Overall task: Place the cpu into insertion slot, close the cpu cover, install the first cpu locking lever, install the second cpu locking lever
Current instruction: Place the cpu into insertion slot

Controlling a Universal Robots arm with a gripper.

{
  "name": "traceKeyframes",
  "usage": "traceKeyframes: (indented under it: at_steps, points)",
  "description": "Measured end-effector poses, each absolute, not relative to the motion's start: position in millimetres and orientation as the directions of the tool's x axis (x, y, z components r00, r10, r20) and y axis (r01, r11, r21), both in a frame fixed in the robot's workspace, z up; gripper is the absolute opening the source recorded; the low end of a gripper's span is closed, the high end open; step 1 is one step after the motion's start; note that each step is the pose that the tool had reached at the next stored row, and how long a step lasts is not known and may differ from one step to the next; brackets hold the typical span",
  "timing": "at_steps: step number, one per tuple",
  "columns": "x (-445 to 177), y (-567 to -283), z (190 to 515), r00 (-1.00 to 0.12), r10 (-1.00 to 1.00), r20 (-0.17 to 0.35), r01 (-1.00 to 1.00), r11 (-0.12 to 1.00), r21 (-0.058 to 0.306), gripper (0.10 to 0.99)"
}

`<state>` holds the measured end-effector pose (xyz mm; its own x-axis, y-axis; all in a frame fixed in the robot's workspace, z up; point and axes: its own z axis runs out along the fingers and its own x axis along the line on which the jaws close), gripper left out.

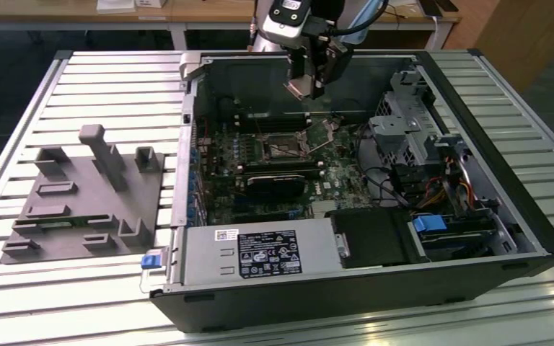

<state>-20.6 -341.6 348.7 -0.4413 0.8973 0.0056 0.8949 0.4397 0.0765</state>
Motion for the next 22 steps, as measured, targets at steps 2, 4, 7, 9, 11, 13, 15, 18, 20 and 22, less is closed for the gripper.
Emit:
traceKeyframes:
  at_steps: [2, 4, 7, 9, 11, 13, 15, 18, 20, 22]
  points:
    - [-20.6, -341.5, 348.6, -0.432, 0.902, 0.005, 0.9, 0.43, 0.076, 0.541]
    - [-20.6, -341.3, 348.6, -0.421, 0.907, 0.005, 0.904, 0.42, 0.076, 0.541]
    - [-20.6, -341.1, 348.4, -0.407, 0.913, 0.004, 0.911, 0.406, 0.076, 0.541]
    - [-20.6, -340.9, 348.4, -0.398, 0.918, 0.003, 0.915, 0.396, 0.076, 0.541]
    - [-20.6, -340.7, 348.3, -0.389, 0.921, 0.003, 0.919, 0.387, 0.075, 0.541]
    - [-20.6, -340.6, 348.2, -0.38, 0.925, 0.003, 0.923, 0.378, 0.075, 0.541]
    - [-20.6, -340.4, 348.1, -0.371, 0.929, 0.002, 0.926, 0.37, 0.075, 0.541]
    - [-20.6, -340.1, 348.0, -0.357, 0.934, 0.001, 0.931, 0.356, 0.075, 0.541]
    - [-20.6, -339.9, 347.9, -0.349, 0.937, 0.001, 0.935, 0.348, 0.075, 0.541]
    - [-20.6, -339.6, 347.7, -0.341, 0.94, 0.001, 0.938, 0.34, 0.074, 0.541]
